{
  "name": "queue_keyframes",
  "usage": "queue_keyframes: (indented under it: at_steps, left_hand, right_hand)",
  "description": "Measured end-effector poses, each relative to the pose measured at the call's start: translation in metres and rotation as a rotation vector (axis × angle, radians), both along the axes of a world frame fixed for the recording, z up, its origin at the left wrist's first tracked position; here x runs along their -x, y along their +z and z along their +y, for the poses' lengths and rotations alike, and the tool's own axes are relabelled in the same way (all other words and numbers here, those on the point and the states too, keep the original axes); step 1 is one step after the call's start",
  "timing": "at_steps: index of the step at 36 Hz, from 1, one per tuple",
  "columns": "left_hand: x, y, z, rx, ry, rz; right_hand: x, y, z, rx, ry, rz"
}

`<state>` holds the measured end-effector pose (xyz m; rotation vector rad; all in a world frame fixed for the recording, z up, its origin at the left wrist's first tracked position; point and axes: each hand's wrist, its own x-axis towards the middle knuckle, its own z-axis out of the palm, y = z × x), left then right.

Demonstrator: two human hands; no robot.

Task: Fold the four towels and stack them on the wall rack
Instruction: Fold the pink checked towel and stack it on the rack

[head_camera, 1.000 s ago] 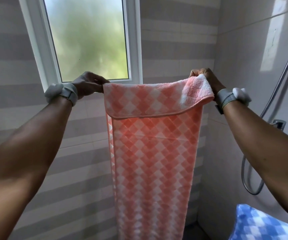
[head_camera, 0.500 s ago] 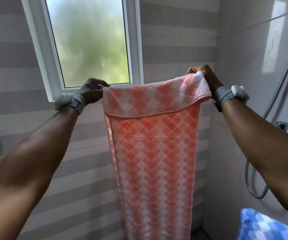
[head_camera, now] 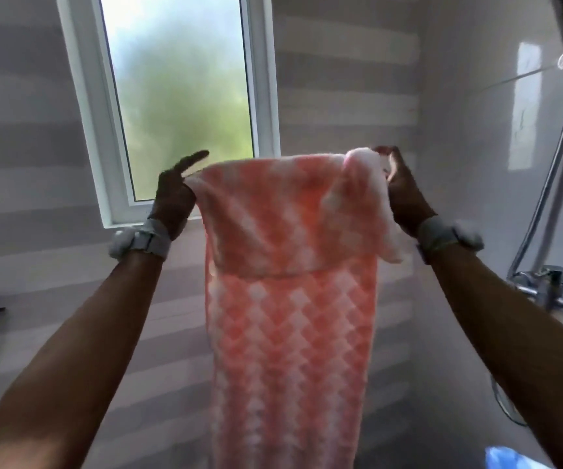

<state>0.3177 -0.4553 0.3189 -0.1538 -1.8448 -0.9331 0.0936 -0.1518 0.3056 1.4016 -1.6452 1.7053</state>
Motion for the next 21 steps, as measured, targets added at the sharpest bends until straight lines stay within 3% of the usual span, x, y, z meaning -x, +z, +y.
queue_keyframes:
  at_steps: [2, 4, 8, 15, 19, 21]
  left_hand:
    - [-0.002, -0.016, 0.0, 0.11, 0.087, -0.119]
    - [-0.001, -0.032, -0.008, 0.237, 0.256, -0.235]
    - [-0.005, -0.03, -0.023, 0.104, 0.393, -0.211]
    - [-0.025, 0.02, -0.014, 0.207, 0.252, -0.218]
    - [-0.037, 0.052, 0.003, 0.029, -0.133, -0.154]
    - [-0.036, 0.05, -0.005, -0.006, -0.116, -0.111]
  right_hand:
    - [-0.002, -0.022, -0.008, -0.197, -0.013, -0.038]
    - [0.007, -0.038, -0.014, -0.264, -0.062, -0.039]
    - [0.018, -0.04, -0.018, -0.275, -0.056, -0.111]
    - [0.027, -0.016, -0.017, -0.157, -0.094, -0.061]
    - [0.024, 0.006, -0.013, 0.025, -0.025, -0.038]
    - [0.022, 0.013, -0.01, 0.082, -0.015, -0.007]
